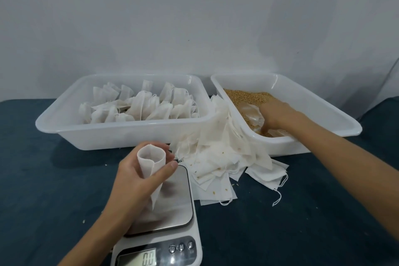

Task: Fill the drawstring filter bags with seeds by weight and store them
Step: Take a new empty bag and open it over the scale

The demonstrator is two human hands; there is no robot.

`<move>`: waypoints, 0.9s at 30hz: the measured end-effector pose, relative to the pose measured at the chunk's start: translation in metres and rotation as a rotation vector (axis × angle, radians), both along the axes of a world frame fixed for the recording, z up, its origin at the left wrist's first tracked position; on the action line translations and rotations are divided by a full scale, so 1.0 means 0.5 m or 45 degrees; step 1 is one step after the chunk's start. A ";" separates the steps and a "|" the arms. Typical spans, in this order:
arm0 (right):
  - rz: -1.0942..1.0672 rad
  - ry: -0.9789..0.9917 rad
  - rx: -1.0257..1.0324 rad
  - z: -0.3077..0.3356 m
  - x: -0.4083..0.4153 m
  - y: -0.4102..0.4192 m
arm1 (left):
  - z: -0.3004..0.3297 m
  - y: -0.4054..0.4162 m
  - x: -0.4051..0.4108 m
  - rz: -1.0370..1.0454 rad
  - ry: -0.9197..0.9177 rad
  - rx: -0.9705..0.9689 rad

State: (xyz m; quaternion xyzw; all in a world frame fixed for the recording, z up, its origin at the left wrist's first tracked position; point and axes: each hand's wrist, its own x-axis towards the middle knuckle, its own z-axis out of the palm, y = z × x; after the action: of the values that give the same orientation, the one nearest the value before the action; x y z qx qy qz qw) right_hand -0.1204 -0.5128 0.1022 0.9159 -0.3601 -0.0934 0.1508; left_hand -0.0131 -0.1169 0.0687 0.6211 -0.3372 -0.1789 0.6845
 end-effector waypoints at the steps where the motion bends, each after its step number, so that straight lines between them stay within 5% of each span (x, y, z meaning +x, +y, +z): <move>1: 0.022 0.004 0.007 -0.001 0.002 0.004 | 0.000 0.000 0.000 0.000 0.003 -0.003; 11: 0.072 -0.075 0.240 0.004 0.021 0.025 | -0.004 0.003 0.004 0.027 -0.007 0.017; 18: 0.124 -0.169 0.106 -0.019 0.018 0.045 | -0.005 0.003 0.004 0.039 -0.023 0.024; 27: -0.094 -0.557 0.504 -0.010 -0.003 0.028 | -0.007 0.003 0.005 0.021 -0.033 0.011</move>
State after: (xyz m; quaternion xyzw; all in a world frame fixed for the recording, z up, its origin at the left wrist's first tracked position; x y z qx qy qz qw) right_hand -0.1219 -0.4989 0.0974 0.9122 -0.3918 0.0325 -0.1156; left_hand -0.0105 -0.1153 0.0653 0.6290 -0.3402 -0.1665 0.6789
